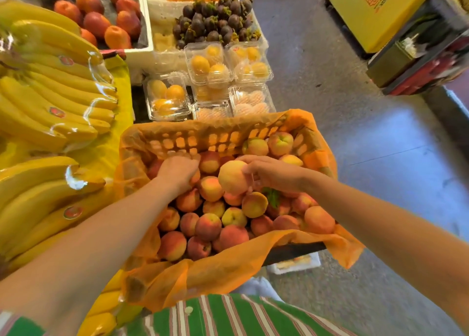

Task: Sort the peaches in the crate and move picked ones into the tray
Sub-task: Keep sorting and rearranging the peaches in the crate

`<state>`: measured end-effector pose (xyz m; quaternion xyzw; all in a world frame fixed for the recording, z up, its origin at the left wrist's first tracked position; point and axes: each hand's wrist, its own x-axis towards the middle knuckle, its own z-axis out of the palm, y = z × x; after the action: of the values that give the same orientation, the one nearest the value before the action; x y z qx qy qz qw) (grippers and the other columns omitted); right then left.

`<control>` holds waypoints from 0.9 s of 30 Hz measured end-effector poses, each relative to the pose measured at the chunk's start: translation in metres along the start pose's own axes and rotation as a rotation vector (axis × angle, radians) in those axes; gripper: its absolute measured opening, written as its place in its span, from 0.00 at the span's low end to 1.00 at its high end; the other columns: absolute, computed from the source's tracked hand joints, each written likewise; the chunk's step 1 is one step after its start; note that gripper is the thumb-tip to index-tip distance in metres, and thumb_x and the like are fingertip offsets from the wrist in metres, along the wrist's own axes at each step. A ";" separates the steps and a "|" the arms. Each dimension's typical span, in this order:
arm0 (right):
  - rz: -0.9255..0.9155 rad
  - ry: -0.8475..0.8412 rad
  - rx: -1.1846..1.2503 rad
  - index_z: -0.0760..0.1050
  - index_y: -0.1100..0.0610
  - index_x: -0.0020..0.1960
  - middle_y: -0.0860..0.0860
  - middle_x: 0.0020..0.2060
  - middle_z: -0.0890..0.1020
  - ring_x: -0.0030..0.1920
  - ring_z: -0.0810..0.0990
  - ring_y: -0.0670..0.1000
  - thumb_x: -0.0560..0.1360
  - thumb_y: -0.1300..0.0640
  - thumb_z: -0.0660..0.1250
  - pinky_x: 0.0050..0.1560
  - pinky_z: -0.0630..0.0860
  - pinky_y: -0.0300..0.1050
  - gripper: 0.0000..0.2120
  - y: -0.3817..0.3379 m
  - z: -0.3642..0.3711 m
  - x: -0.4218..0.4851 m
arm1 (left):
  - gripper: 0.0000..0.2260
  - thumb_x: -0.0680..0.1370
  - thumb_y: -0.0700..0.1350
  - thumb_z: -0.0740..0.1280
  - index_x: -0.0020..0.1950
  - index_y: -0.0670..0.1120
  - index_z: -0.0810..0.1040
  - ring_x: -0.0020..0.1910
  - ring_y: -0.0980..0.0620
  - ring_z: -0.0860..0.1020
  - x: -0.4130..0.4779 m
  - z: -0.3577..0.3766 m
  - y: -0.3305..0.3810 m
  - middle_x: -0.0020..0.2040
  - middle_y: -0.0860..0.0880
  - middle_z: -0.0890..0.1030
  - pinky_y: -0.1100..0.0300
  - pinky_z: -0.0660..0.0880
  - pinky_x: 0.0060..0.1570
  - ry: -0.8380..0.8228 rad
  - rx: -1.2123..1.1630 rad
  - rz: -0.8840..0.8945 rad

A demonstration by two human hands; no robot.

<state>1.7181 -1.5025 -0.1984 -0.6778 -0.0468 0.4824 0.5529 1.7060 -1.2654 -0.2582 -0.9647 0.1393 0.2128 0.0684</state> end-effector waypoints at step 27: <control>-0.118 -0.106 0.319 0.73 0.56 0.64 0.53 0.54 0.82 0.51 0.82 0.49 0.67 0.49 0.73 0.45 0.79 0.40 0.28 -0.006 -0.025 -0.040 | 0.31 0.63 0.53 0.78 0.63 0.44 0.79 0.53 0.47 0.80 -0.050 -0.051 0.000 0.58 0.43 0.81 0.54 0.79 0.53 -0.462 -2.230 0.140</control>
<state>1.7171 -1.5418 -0.1710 -0.5512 -0.0385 0.4853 0.6777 1.6823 -1.2637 -0.1904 -0.4161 -0.0899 0.3940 -0.8146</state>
